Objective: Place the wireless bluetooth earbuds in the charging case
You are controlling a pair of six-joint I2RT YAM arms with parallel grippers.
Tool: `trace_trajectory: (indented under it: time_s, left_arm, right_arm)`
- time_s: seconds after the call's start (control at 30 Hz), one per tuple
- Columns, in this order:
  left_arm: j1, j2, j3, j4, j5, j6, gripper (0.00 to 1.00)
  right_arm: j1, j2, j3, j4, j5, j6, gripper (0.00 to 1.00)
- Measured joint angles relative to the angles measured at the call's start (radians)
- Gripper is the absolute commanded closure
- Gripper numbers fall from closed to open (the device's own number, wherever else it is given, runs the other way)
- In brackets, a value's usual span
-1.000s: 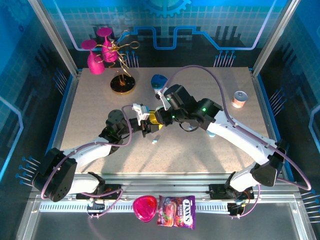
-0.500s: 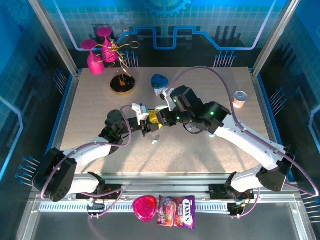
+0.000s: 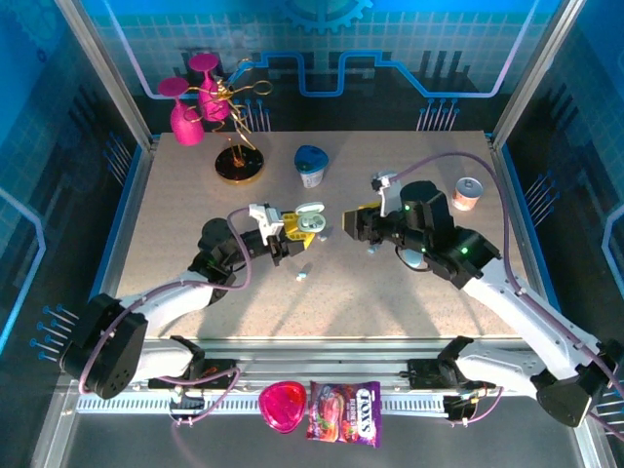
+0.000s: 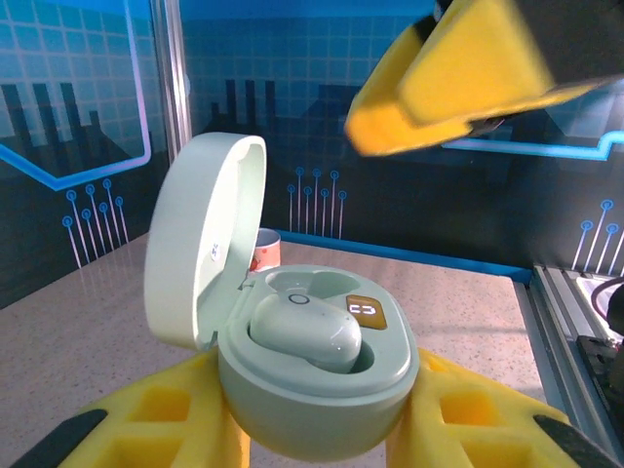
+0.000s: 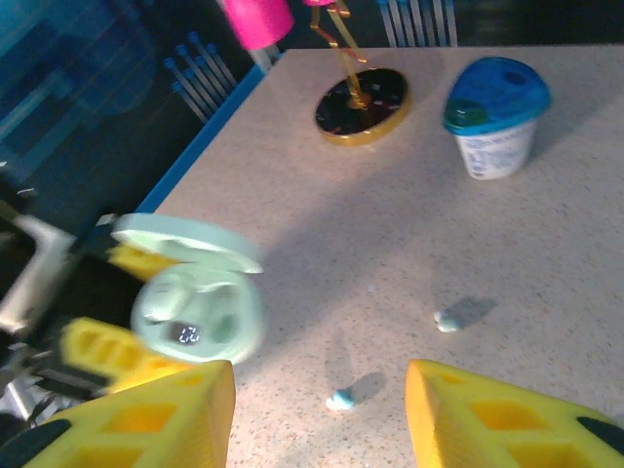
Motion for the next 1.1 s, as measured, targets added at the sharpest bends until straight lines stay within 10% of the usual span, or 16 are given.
trace_trajectory:
  time_s: [0.33,1.1]
  left_arm:
    - [0.0,-0.131,-0.035,0.002,-0.002,-0.012,0.69]
    - [0.0,-0.218,-0.039,-0.045,-0.002,-0.018,0.68]
  right_arm:
    - [-0.121,0.265,-0.048,0.045,-0.032,0.045,0.53]
    - [0.011,1.034,0.473,-0.066,-0.014,-0.042,0.57]
